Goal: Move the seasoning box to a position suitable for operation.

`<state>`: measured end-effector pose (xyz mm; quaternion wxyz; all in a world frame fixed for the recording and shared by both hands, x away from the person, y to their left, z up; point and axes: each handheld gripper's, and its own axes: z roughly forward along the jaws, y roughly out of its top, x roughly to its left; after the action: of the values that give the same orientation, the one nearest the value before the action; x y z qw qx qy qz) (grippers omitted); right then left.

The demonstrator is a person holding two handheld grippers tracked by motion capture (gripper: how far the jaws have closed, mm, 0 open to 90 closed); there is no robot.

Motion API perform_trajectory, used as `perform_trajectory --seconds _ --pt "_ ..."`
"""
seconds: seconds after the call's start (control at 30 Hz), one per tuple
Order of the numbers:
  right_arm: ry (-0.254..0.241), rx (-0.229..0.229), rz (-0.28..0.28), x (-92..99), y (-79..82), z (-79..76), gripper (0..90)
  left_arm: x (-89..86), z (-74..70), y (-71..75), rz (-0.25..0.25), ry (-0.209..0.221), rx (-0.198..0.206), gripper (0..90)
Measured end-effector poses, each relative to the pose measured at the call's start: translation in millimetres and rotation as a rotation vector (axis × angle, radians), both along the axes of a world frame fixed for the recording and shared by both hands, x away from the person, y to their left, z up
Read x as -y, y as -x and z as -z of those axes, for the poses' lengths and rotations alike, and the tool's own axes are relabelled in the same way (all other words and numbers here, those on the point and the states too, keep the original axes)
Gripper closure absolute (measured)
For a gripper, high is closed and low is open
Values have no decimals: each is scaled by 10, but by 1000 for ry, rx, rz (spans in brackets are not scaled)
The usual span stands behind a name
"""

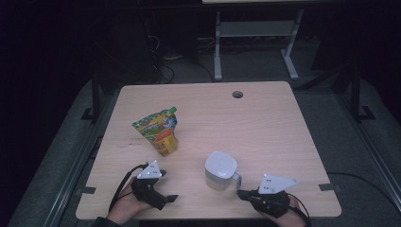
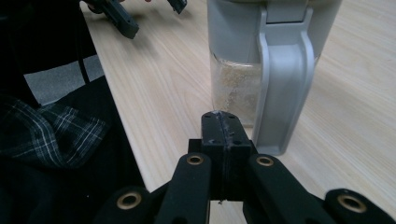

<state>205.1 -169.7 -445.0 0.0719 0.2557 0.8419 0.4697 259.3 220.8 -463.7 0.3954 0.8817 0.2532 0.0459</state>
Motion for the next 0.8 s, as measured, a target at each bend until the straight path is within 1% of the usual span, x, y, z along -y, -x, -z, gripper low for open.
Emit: perform_trajectory --seconds 0.03,0.07,0.17,0.2,0.27,0.33,0.4,0.6,0.8 --pt "0 0 0 0 0 0 896 0 0 0 0 0 0 0" --pt "10 -6 1 -30 -40 24 896 3 0 -1 3 -2 -1 0" --pt "3 -9 20 -26 -79 23 897 6 0 1 6 -1 0 0" --pt "8 -3 24 -23 -93 22 898 9 2 0 8 0 1 0" --pt "3 -7 25 -16 -124 24 898 14 5 0 11 1 1 0" --pt "12 0 28 -16 -139 24 898 20 4 8 9 4 -1 0" --pt "7 3 33 -6 -160 18 898 21 3 10 11 4 0 0" --pt "4 3 66 39 -237 16 898 22 0 13 15 3 0 0" --pt "18 11 97 86 -309 13 898 24 2 13 18 5 0 0"
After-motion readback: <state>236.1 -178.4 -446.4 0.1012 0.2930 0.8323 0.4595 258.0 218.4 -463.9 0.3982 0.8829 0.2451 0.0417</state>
